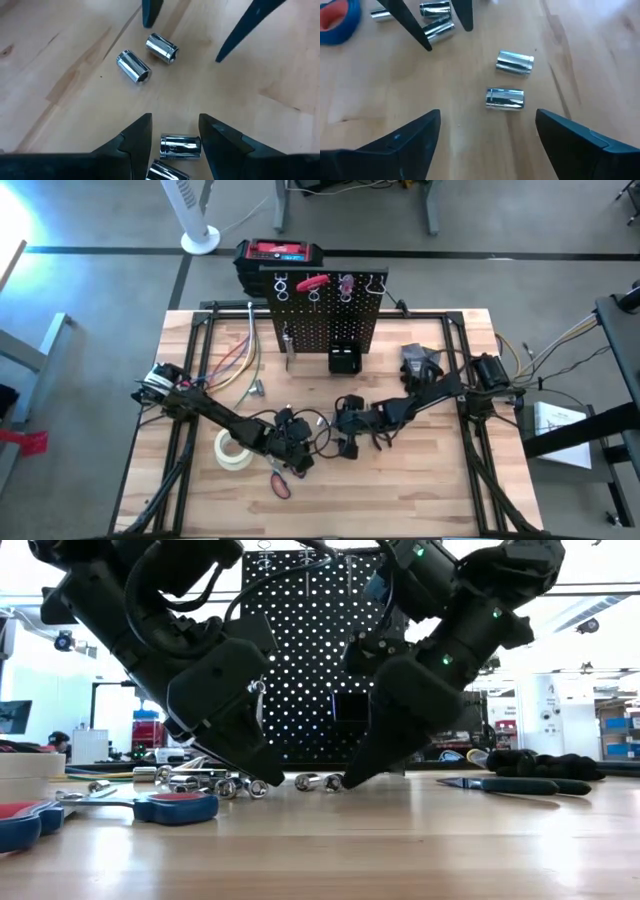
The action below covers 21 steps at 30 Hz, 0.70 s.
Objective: Hang tools onto peg board
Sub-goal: Put the socket into the black bin on the peg board
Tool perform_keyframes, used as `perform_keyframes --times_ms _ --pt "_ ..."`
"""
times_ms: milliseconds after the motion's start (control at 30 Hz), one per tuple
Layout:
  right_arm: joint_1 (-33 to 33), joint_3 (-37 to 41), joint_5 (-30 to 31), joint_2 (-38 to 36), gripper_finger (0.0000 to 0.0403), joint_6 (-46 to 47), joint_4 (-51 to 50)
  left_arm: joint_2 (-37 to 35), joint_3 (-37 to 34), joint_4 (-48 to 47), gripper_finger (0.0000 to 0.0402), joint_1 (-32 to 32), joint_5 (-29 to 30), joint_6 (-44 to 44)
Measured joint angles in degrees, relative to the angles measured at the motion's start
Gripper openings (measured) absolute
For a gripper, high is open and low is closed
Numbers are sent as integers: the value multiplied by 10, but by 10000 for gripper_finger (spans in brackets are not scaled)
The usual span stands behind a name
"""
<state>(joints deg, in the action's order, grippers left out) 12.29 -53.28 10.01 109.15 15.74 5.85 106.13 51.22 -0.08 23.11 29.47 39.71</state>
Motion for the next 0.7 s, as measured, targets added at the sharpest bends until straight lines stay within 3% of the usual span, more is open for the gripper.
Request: perform_keyframes --times_ms 467,700 --pt "-18 -1 15 22 304 22 47 0 -3 0 153 -2 1 7" --pt "-23 -2 21 26 234 28 30 0 -3 -4 153 -2 1 14"
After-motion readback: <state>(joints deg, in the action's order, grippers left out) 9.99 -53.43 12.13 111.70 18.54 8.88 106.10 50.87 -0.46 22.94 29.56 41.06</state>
